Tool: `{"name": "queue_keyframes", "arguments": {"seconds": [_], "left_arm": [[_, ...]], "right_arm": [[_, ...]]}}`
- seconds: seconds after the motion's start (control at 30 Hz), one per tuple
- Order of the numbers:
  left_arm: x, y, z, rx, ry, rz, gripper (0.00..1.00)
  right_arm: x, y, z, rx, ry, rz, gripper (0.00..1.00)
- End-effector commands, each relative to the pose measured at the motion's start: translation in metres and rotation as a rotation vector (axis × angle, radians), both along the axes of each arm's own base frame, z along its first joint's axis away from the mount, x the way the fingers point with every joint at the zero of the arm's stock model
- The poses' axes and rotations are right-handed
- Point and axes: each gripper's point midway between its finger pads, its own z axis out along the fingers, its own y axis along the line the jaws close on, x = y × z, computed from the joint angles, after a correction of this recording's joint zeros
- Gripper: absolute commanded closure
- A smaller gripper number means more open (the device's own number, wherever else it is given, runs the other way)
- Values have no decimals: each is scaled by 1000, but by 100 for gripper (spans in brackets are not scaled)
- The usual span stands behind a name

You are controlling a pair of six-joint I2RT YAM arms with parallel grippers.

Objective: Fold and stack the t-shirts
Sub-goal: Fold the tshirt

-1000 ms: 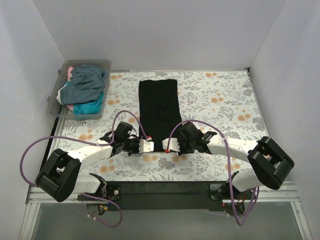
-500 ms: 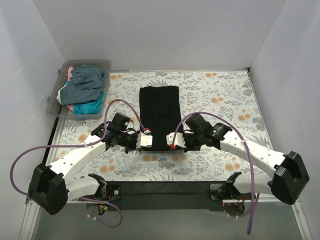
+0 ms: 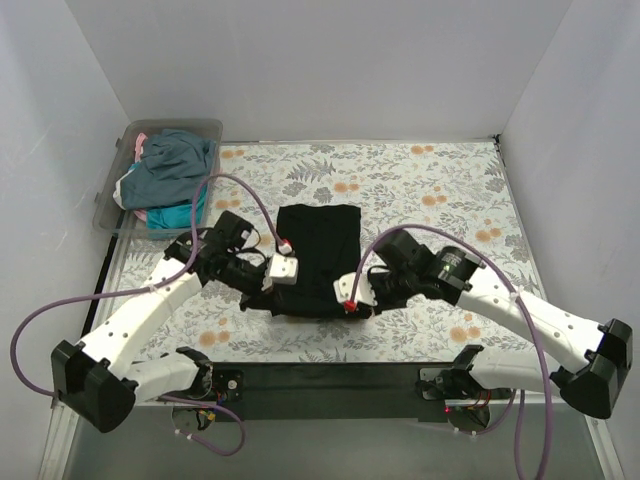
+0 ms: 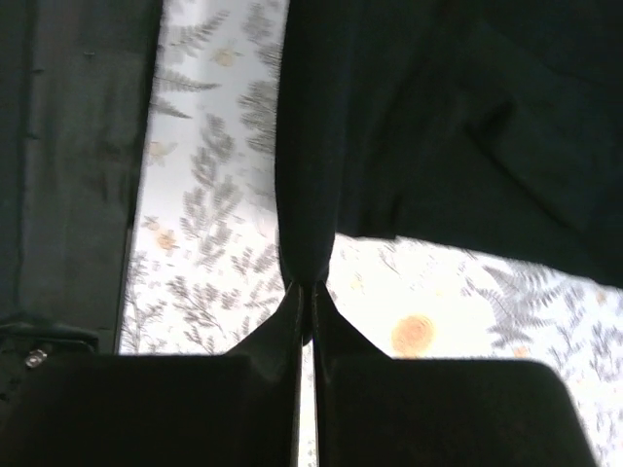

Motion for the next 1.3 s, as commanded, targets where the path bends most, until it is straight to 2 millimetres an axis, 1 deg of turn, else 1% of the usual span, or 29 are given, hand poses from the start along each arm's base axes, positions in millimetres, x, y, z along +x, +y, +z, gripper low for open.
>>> {"name": "queue_keyframes", "arguments": {"seconds": [0.0,0.07,0.1,0.17,0.2,0.23,0.27,0.3,0.33,0.37,0.4,0.43,0.47,0.5,0.53,0.57,0.63,0.67,0.73,0.9,0.97,1.0,1.03,1.07,1.1,1.13,1.17,1.2,1.27], "left_arm": [[31,-7,38,-76,61,111,100],[59,-7,40,-109,117,146,100],[83,-3,52,-132,89,191,100],[112,-4,43,-125,116,212,100],[134,-1,55,-148,80,244,100],[154,-2,48,-157,89,261,100],[169,-1,49,-166,75,276,100],[185,4,47,-169,69,308,100],[210,4,43,-170,54,320,100],[223,6,38,-158,41,328,100],[236,8,34,-154,52,353,100],[258,8,26,-160,43,368,100],[268,9,20,-162,51,381,100],[280,11,12,-146,47,401,100],[295,11,-2,-136,62,417,100],[300,11,-11,-129,71,424,100],[315,16,-42,-93,85,465,100],[318,16,-52,-85,88,472,100],[332,20,-76,-59,63,503,100],[333,23,-109,-17,125,548,100],[321,22,-116,-5,176,547,100],[307,21,-124,11,208,537,100],[296,20,-119,15,205,525,100],[283,15,-118,17,211,502,100],[254,17,-132,45,255,478,100],[243,15,-116,36,224,460,100],[230,13,-113,37,221,438,100],[213,9,-112,41,219,402,100],[178,11,-105,52,243,372,100]], "right_arm": [[34,4,33,31,-32,-26,99],[55,-1,36,18,-42,-36,99],[63,0,31,6,-37,-32,99],[88,-2,35,11,-74,-27,99],[98,0,25,-9,-53,-25,99],[111,-4,23,-15,-47,-49,99],[127,2,35,5,-70,-57,99],[139,6,22,-11,-37,-50,99],[155,4,23,-8,-42,-69,99],[171,9,30,4,-67,-70,99],[185,12,15,-15,-42,-63,99],[199,8,10,-18,-39,-80,99],[218,12,18,-2,-68,-89,99],[231,13,-5,-28,-26,-97,99],[244,9,-11,-29,-16,-119,99],[254,10,-15,-29,-11,-126,99],[275,14,-53,-62,47,-143,99],[281,16,-46,-52,29,-152,99],[291,20,-66,-59,60,-164,99],[291,22,-101,-78,133,-208,99],[282,19,-111,-87,164,-221,99],[277,19,-107,-78,175,-233,99],[270,19,-108,-82,185,-231,99],[254,15,-118,-101,221,-231,99],[245,14,-109,-92,221,-235,99],[233,16,-109,-95,231,-225,99],[210,9,-120,-117,275,-225,99],[201,12,-106,-89,264,-216,99],[176,12,-102,-83,302,-220,99]]}}
